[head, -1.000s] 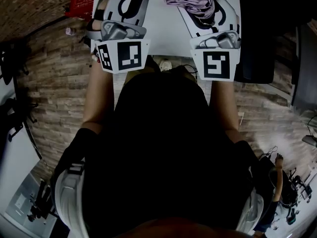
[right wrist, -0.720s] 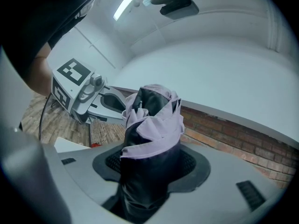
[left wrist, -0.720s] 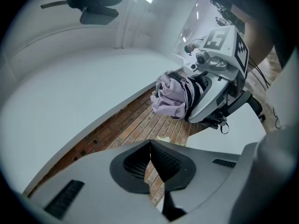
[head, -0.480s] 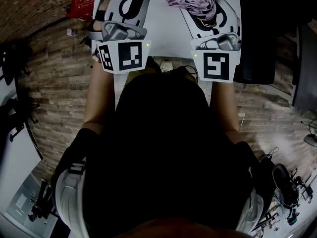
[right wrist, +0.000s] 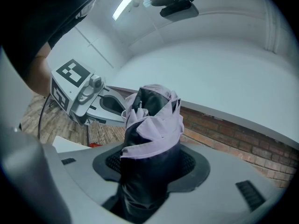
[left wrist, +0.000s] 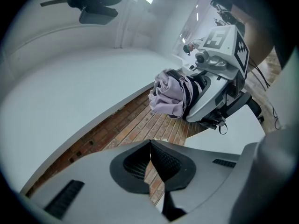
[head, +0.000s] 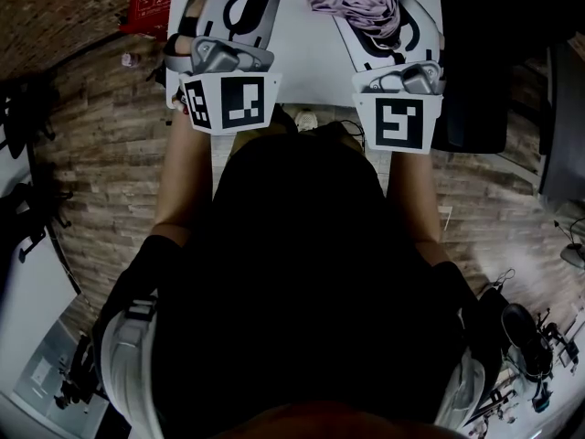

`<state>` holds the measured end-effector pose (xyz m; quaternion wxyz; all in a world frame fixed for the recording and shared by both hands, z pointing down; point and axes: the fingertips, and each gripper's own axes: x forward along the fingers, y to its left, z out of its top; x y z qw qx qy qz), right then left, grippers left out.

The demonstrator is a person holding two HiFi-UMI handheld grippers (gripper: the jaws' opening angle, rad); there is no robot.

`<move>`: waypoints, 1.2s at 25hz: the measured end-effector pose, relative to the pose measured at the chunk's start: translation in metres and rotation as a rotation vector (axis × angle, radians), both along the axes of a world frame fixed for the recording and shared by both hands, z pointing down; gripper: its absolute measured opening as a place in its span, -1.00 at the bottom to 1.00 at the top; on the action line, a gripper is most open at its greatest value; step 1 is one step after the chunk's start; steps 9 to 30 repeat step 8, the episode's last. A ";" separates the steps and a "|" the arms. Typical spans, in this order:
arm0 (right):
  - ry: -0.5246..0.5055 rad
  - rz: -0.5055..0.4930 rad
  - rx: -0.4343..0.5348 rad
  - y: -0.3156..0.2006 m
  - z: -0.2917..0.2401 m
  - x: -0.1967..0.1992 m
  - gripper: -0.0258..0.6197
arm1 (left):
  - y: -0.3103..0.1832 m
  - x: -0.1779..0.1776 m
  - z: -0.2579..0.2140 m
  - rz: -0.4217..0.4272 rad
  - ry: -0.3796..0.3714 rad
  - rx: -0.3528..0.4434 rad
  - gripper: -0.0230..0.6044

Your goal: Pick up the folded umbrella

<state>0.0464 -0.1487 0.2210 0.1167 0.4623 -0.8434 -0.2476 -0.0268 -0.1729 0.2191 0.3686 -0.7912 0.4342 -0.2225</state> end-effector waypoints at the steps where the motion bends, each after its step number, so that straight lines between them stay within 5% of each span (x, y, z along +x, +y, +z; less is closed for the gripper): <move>1: 0.001 0.001 0.002 0.000 0.000 0.000 -0.16 | 0.000 0.001 0.000 0.004 0.000 -0.001 -0.89; 30: 0.009 0.015 0.007 0.000 0.003 0.005 -0.16 | 0.000 0.011 0.007 0.027 -0.007 -0.010 -0.89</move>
